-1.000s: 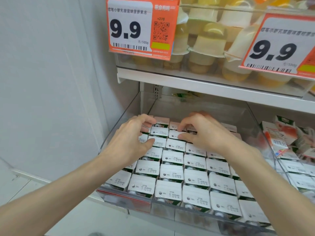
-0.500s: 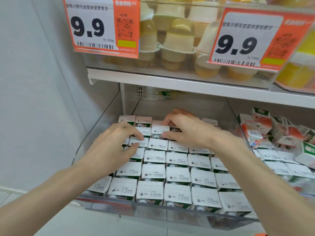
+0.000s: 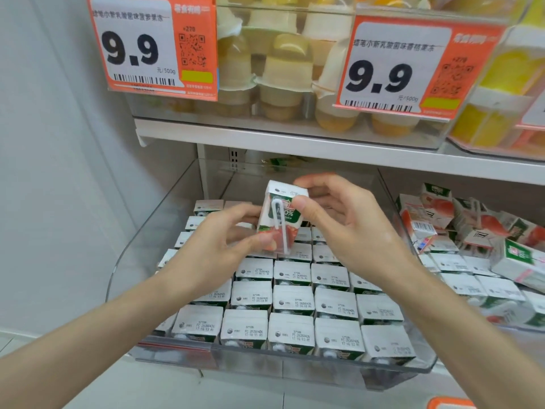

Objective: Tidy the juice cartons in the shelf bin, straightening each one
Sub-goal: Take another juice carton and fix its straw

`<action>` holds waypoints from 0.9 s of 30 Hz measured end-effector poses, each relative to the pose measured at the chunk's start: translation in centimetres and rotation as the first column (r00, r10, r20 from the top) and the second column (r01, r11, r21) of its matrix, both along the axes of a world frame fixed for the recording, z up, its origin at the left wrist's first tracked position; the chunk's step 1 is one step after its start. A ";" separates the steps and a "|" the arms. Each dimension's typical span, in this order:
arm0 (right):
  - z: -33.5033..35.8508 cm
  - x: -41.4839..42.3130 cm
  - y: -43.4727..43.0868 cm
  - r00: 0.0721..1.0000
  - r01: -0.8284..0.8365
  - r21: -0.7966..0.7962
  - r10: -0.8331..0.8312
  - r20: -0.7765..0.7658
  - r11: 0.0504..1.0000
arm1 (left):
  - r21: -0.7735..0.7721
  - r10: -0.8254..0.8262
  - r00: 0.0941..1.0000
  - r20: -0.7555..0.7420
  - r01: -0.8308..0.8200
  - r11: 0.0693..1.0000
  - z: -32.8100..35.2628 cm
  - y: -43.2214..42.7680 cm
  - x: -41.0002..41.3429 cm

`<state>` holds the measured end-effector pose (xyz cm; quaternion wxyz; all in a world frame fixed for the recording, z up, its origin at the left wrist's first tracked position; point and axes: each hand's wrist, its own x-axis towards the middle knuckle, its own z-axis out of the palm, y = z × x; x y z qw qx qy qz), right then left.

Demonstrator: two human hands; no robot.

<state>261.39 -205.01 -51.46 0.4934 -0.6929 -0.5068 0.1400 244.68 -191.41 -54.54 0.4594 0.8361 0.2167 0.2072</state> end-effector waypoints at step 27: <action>-1.6 -1.8 -2.1 0.833 0.146 -0.080 -0.166 -0.528 0.986 | -0.581 -0.125 0.985 0.122 0.173 0.795 0.1 -1.6 -1.5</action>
